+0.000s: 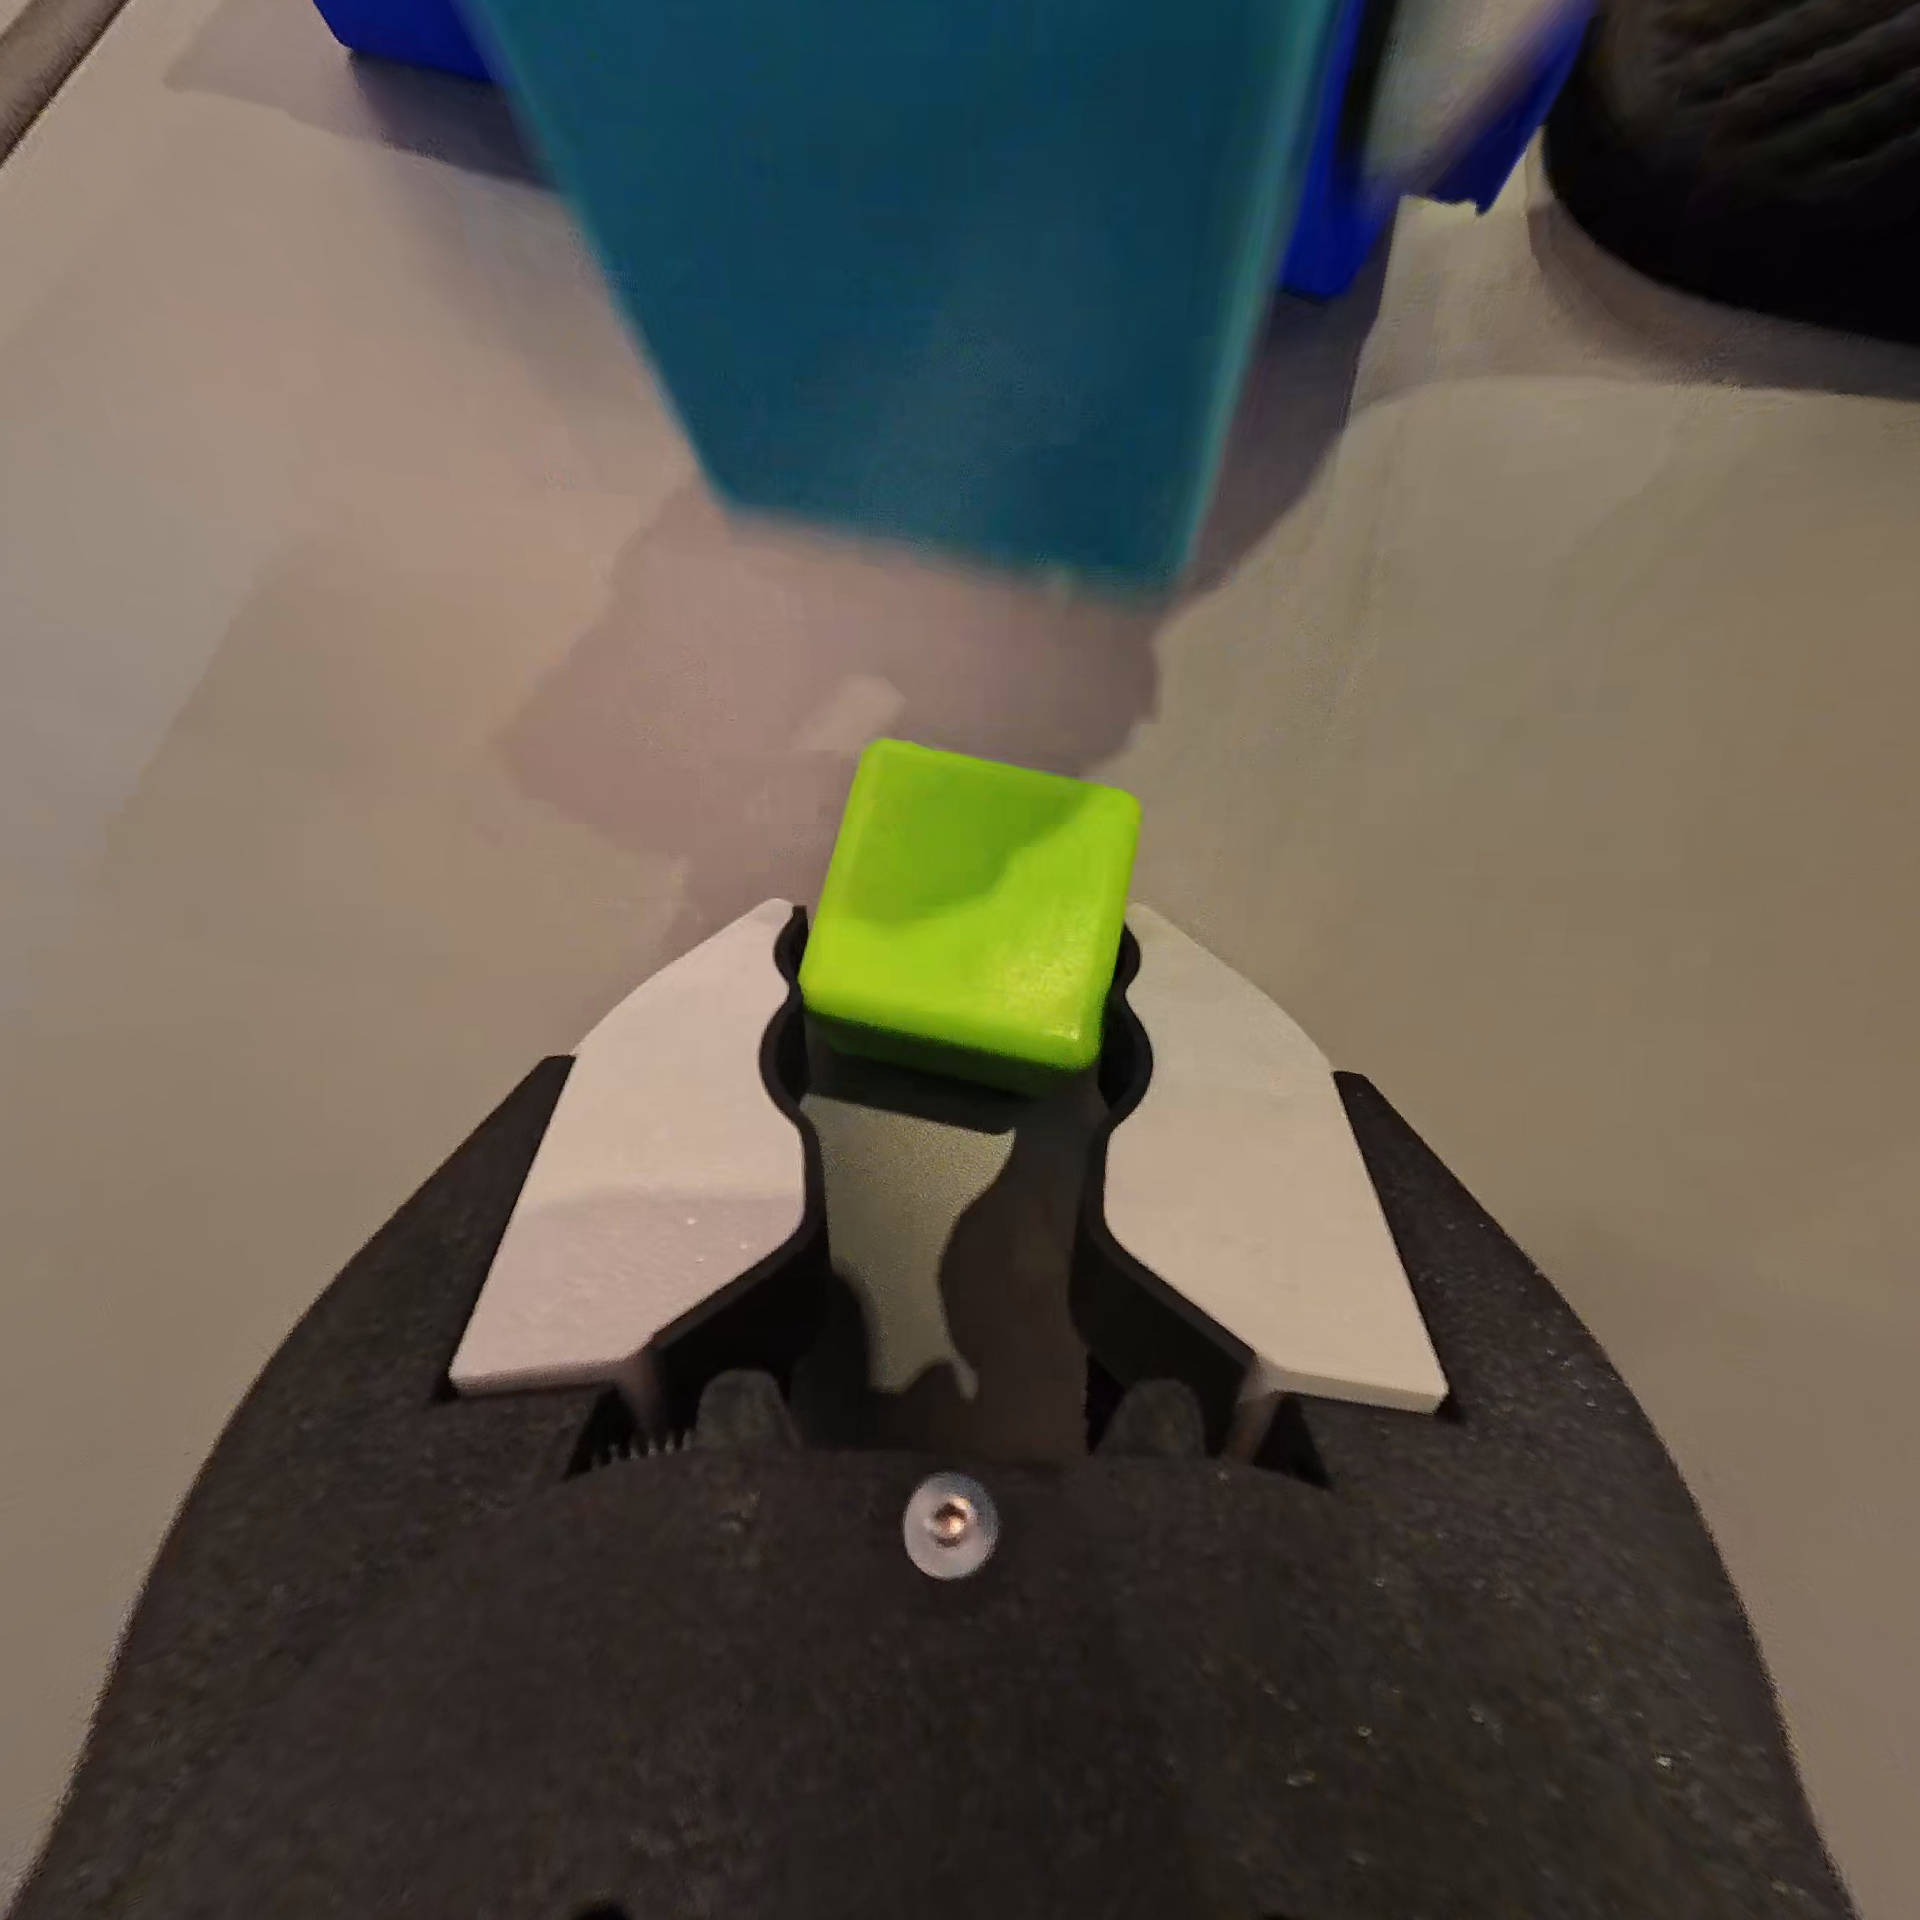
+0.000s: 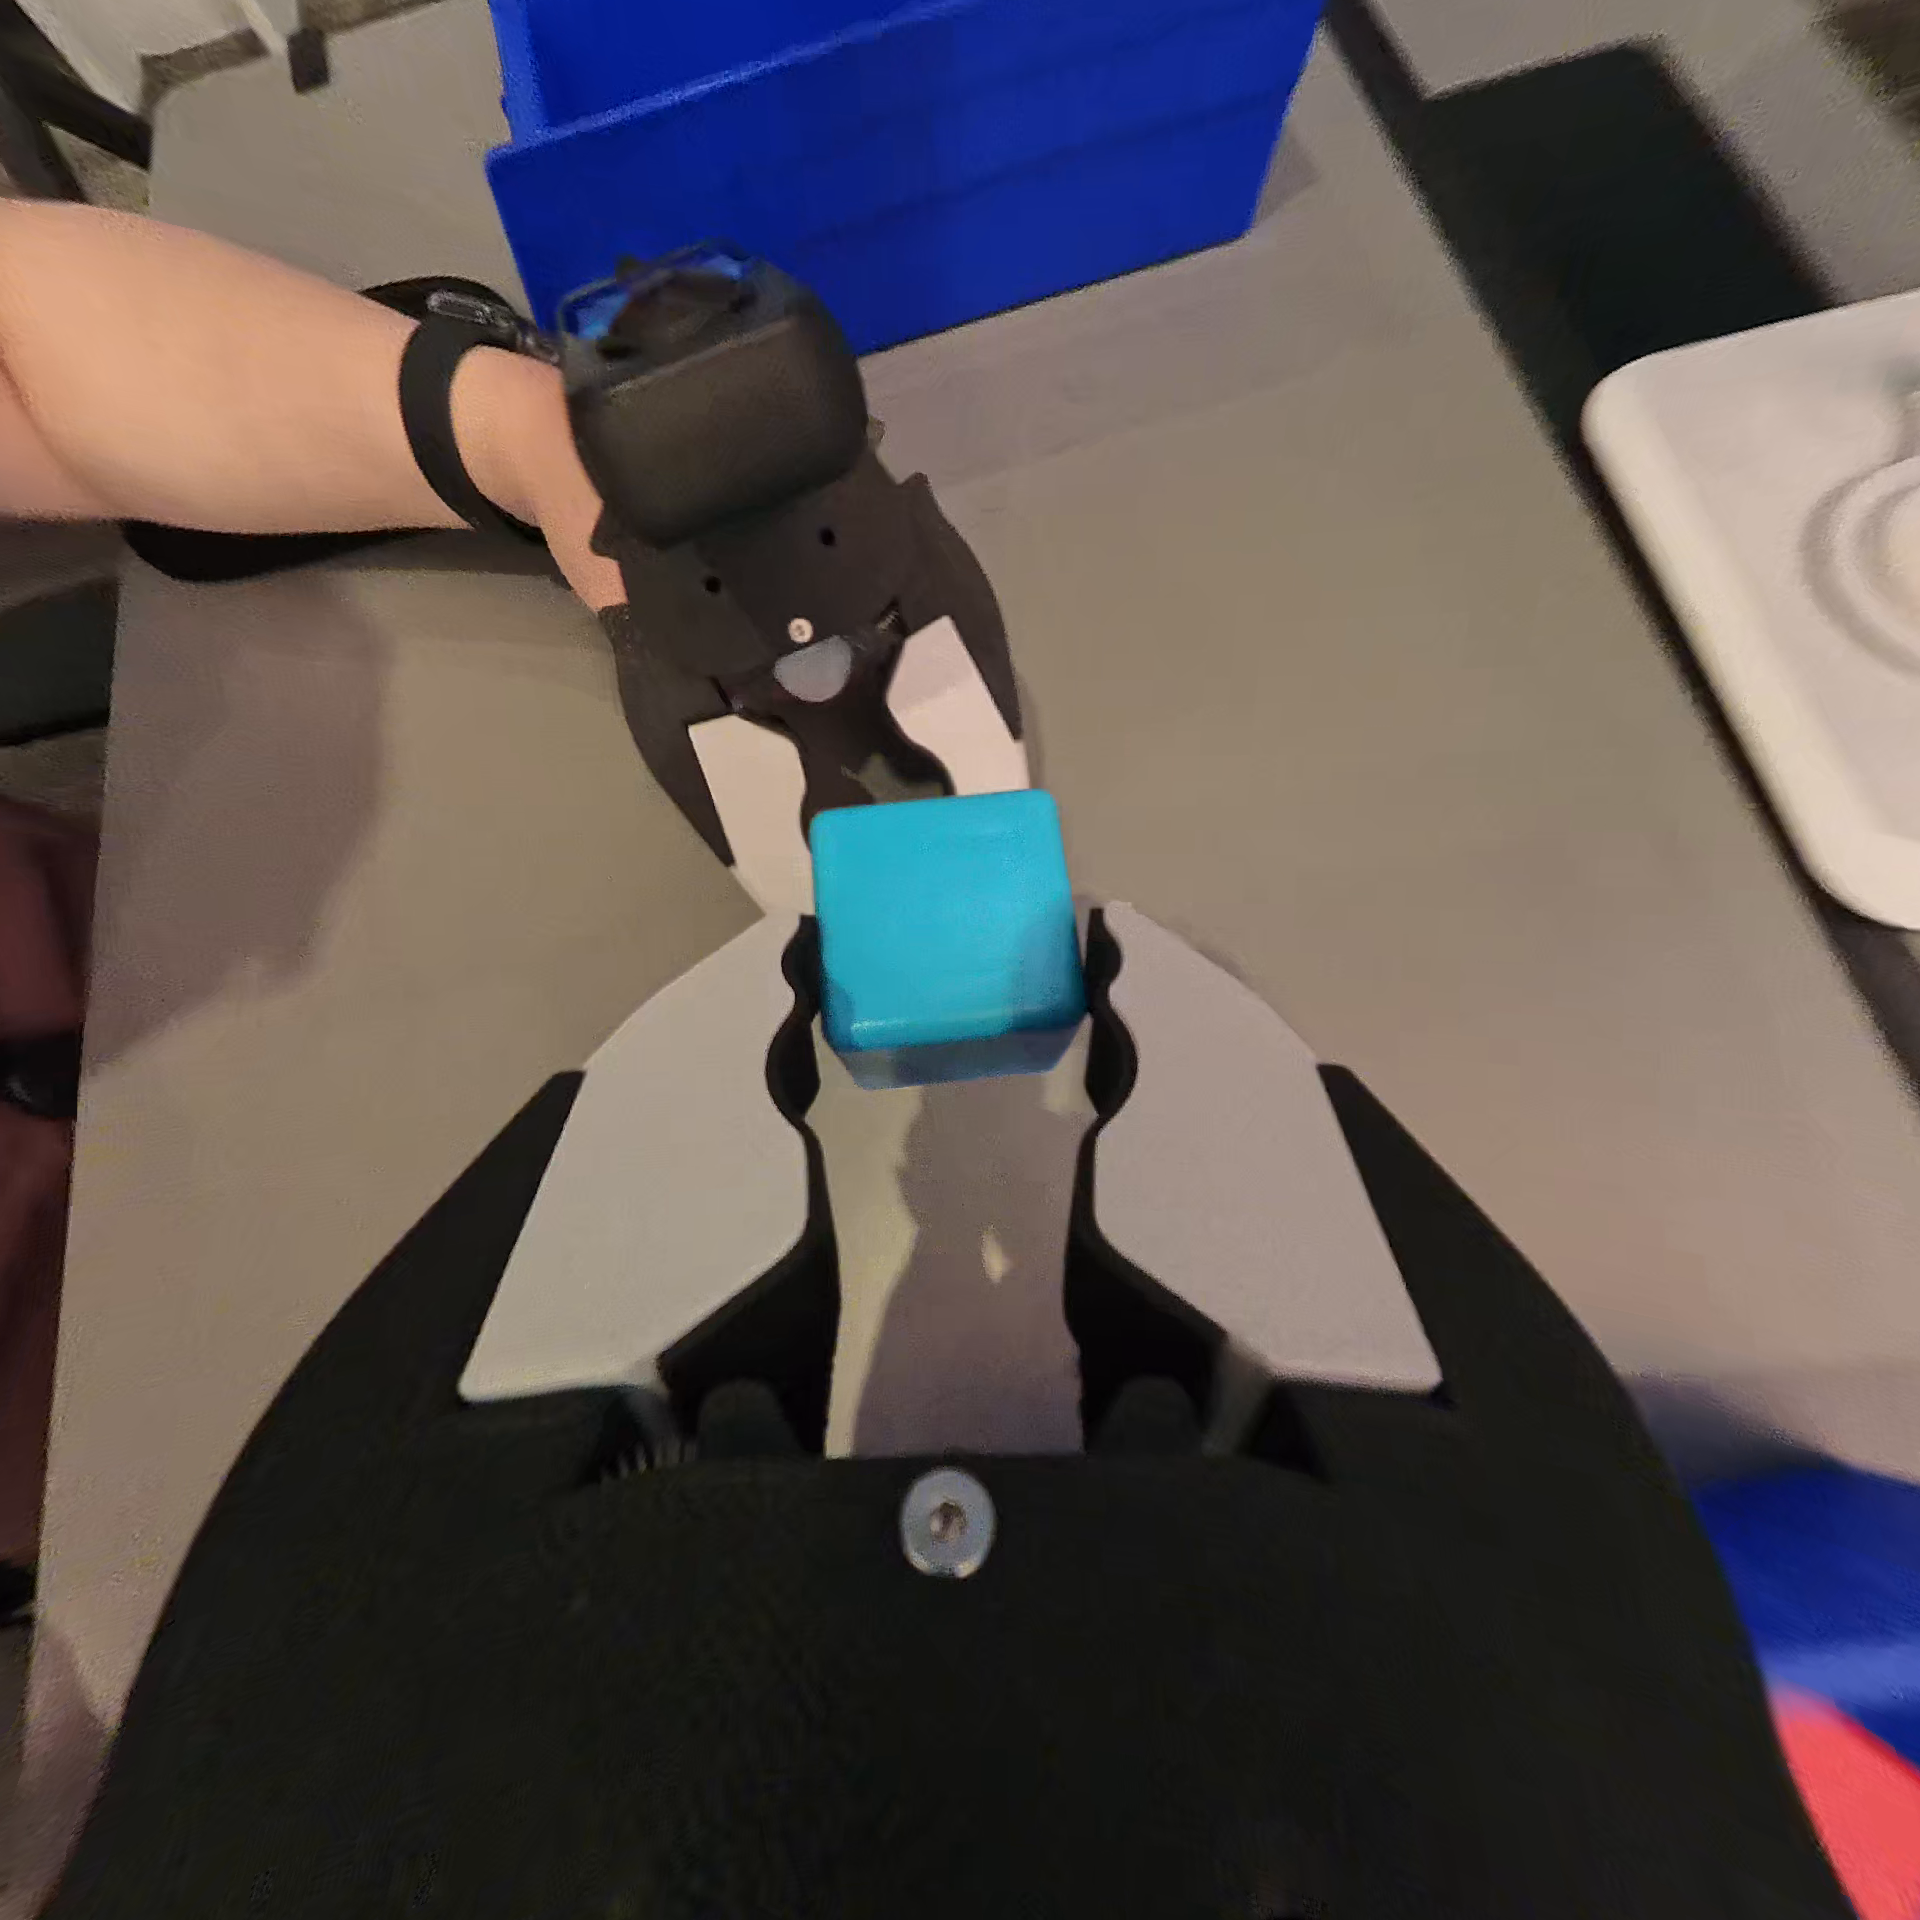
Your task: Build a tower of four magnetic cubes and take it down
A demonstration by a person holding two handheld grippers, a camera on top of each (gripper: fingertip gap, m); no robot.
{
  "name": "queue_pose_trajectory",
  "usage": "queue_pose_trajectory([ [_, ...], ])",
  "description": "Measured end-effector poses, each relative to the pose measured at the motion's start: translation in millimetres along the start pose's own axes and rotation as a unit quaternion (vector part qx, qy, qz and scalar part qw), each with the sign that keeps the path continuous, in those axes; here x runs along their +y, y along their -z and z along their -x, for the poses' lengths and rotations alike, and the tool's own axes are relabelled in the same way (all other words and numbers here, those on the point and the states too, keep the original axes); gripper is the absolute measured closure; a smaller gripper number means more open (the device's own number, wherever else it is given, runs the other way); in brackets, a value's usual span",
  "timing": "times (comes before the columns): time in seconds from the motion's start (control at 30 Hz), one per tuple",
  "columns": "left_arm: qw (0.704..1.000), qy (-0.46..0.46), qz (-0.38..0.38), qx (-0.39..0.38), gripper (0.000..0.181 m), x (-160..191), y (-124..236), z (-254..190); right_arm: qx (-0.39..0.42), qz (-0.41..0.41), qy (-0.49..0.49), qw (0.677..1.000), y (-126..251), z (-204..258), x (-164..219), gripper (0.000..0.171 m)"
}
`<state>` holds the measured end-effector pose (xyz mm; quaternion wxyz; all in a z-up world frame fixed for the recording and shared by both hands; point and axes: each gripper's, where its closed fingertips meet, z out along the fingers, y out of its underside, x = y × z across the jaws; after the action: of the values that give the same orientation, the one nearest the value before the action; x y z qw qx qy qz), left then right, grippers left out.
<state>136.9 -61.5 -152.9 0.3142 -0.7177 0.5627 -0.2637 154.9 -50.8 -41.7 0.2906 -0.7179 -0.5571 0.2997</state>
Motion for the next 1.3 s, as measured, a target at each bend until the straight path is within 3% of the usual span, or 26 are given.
queue_pose_trajectory([
  [0.17, 1.000, -0.007, 0.001, -0.002, 0.127, 0.1, -0.2, -0.8, 0.057, -0.099, 0.014, 0.993, 105.9, -20.8, 5.3, 0.121],
  [0.3, 1.000, -0.009, 0.001, -0.003, 0.127, -0.1, -0.6, -1.3, 0.103, -0.088, -0.006, 0.991, 146.1, -45.5, 53.5, 0.121],
  [0.53, 1.000, -0.011, 0.001, -0.001, 0.127, -0.2, -0.9, -2.3, 0.049, 0.061, -0.027, 0.997, 111.0, -56.2, 150.5, 0.120],
  [0.83, 1.000, -0.010, 0.001, -0.004, 0.128, -0.3, -1.3, -2.4, -0.012, 0.153, -0.108, 0.982, 84.3, -48.4, 192.5, 0.121],
  [0.97, 1.000, -0.012, 0.000, -0.011, 0.128, -1.4, -1.7, -2.6, 0.012, 0.118, -0.117, 0.986, 99.9, -52.4, 177.4, 0.115],
  [1.07, 0.999, -0.020, -0.015, -0.024, 0.128, -9.7, 2.9, -1.0, 0.076, 0.081, -0.105, 0.988, 123.9, -59.5, 150.6, 0.116],
  [1.17, 0.996, -0.021, -0.064, -0.050, 0.128, -32.5, 19.5, 3.3, 0.086, -0.002, -0.139, 0.987, 135.5, -52.0, 91.9, 0.116],
  [1.3, 0.983, -0.034, -0.151, -0.097, 0.128, -72.5, 54.6, 6.8, -0.003, -0.116, -0.219, 0.969, 108.8, -23.2, 3.2, 0.119],
])
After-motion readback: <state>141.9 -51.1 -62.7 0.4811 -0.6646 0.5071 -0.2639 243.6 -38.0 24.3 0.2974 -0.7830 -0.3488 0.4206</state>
